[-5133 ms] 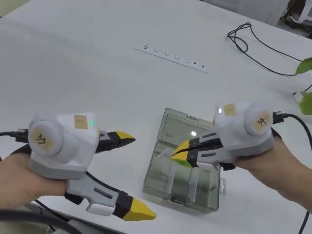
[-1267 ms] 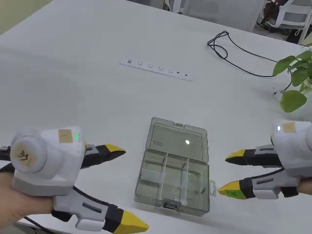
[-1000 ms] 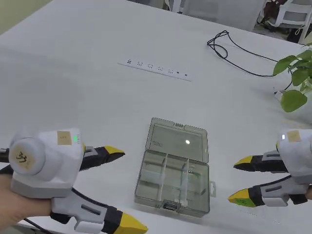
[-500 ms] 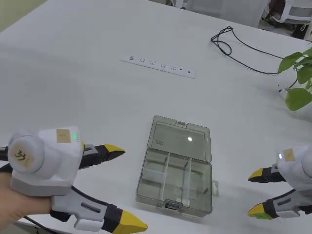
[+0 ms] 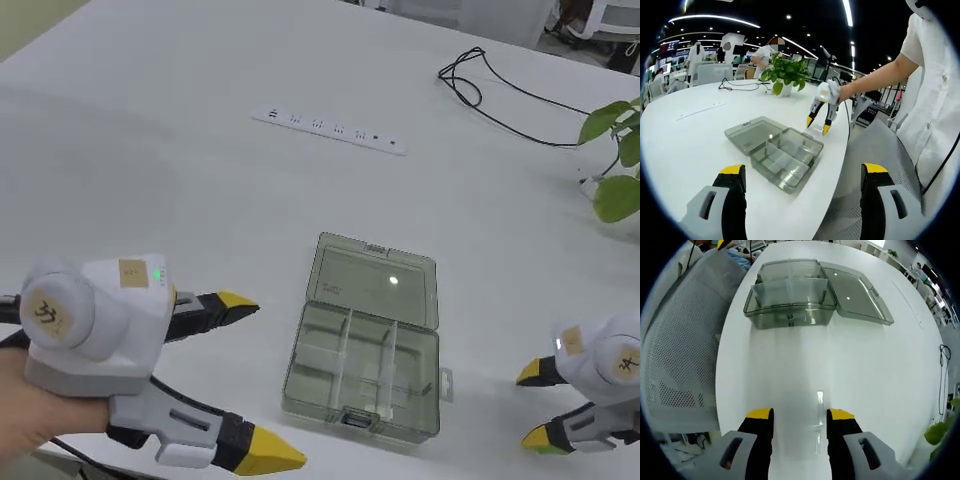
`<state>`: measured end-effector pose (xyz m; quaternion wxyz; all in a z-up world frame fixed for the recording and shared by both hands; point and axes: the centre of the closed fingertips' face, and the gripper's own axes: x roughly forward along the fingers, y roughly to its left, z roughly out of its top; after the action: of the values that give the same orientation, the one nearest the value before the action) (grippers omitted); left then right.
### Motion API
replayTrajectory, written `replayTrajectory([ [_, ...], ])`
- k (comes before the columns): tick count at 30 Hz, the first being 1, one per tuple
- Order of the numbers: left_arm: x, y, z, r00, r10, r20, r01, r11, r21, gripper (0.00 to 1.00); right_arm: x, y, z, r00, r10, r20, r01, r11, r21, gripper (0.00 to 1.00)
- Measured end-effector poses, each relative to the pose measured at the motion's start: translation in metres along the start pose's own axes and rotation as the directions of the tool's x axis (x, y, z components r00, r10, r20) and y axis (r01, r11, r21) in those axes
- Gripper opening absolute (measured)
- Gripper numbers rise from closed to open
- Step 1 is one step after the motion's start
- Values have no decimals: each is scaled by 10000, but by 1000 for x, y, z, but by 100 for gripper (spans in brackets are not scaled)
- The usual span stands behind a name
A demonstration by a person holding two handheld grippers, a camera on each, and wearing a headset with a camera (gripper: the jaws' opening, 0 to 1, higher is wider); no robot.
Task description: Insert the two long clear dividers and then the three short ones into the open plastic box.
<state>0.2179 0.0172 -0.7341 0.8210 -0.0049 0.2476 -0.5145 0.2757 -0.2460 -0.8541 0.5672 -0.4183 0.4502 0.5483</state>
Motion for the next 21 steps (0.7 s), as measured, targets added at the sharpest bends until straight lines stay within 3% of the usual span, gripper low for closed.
replayTrajectory([
  [12, 1, 0, -1, 10000, -35, 14, 35, 10000, -18, 97, 2, -1, 0, 9994, -216, -276, 203, 9988, -456, 33],
  [21, 0, -1, -1, 10000, -32, 43, 32, 10000, 10, 97, 2, -1, 0, 9992, -232, -326, 217, 9987, -452, 33],
])
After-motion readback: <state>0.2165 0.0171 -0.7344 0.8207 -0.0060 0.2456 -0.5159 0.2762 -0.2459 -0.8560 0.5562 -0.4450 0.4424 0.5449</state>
